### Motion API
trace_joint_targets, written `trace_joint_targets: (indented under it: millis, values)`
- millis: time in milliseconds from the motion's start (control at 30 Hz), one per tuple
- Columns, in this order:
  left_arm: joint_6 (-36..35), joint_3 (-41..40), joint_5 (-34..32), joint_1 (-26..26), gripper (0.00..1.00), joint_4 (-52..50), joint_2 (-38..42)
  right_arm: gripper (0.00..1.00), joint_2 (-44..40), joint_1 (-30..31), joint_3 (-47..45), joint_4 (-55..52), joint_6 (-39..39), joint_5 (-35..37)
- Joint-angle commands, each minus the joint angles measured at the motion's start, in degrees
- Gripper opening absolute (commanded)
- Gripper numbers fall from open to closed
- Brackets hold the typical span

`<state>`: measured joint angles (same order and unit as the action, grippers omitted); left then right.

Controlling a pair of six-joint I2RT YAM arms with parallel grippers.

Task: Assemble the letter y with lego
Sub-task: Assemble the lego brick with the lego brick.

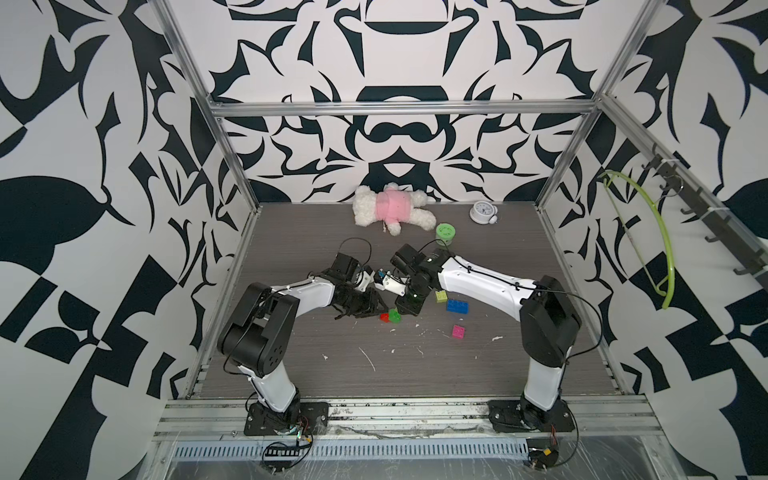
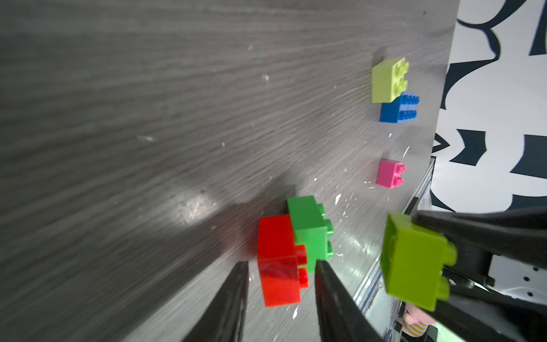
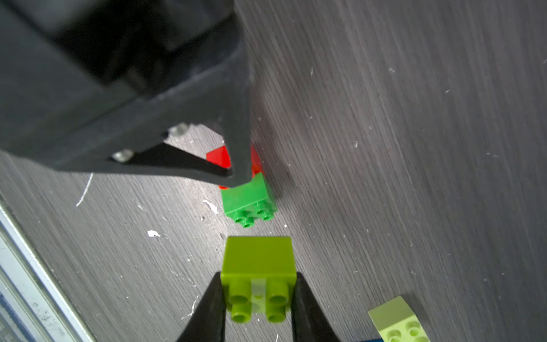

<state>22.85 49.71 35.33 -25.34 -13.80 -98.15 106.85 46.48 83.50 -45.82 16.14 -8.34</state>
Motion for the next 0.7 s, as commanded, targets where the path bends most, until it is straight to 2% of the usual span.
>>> trace_joint_targets:
  millis: [0,300,667]
  values:
    - [-1.3,0.7,-0.6,-0.1,0.40,-2.5,-1.3,0.14,-2.5,0.0,-0.6,0.2,-0.7,-0.4]
    - [-1.5,0.0,-1.0,0.0,0.34,-2.2,-1.6,0.14,-1.5,-0.1,-0.2,-0.6,-0.4,0.2]
    - [-0.1,-3.1,1.1,2.5,0.33,1.4,-0.4,0.14,0.9,-0.2,3.4,-3.4,1.1,3.9]
